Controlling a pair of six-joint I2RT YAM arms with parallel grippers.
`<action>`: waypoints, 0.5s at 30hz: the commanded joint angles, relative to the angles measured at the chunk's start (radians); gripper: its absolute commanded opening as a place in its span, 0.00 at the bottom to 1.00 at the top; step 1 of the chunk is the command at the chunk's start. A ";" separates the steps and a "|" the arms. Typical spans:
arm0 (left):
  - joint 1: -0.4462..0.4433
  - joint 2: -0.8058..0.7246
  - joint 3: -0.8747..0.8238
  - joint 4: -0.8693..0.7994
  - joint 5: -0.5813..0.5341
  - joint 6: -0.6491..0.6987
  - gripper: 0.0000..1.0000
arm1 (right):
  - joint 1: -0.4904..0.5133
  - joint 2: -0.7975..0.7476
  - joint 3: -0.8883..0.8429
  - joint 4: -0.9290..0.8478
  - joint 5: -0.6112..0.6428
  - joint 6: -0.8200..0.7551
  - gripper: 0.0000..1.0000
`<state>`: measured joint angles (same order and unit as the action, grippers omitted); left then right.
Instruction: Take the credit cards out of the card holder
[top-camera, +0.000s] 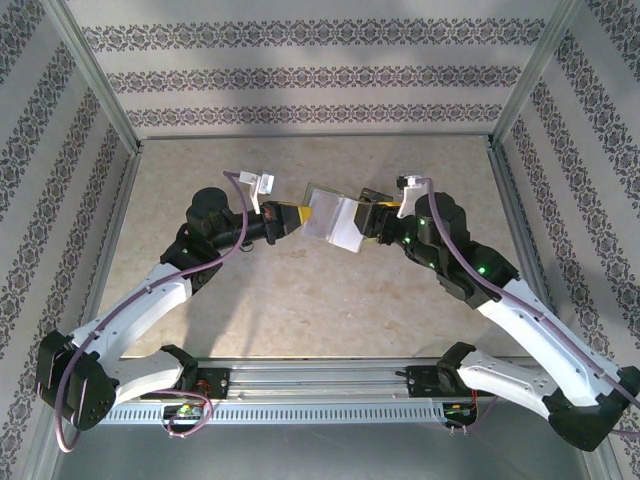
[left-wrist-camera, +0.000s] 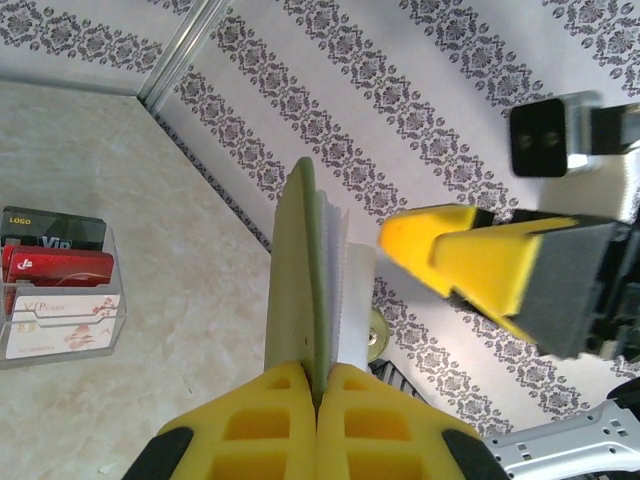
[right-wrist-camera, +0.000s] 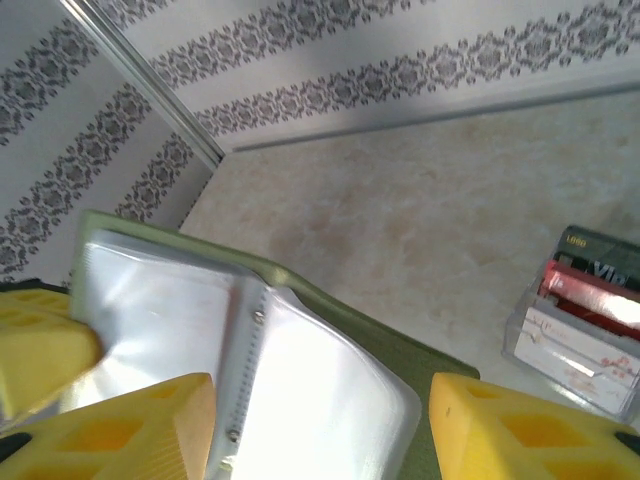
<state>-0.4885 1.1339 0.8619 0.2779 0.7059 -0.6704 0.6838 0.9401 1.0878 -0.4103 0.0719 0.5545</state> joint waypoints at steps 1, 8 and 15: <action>0.014 -0.025 -0.009 0.082 0.011 -0.015 0.00 | 0.018 -0.017 0.056 -0.051 0.019 -0.039 0.58; 0.016 -0.013 -0.014 0.100 0.016 -0.026 0.00 | 0.092 0.059 0.110 0.005 -0.047 -0.031 0.55; 0.015 -0.011 -0.021 0.131 0.039 -0.044 0.00 | 0.096 0.186 0.140 0.093 -0.102 0.017 0.57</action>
<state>-0.4824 1.1343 0.8448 0.3092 0.7139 -0.6968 0.7753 1.1049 1.1980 -0.3771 0.0032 0.5514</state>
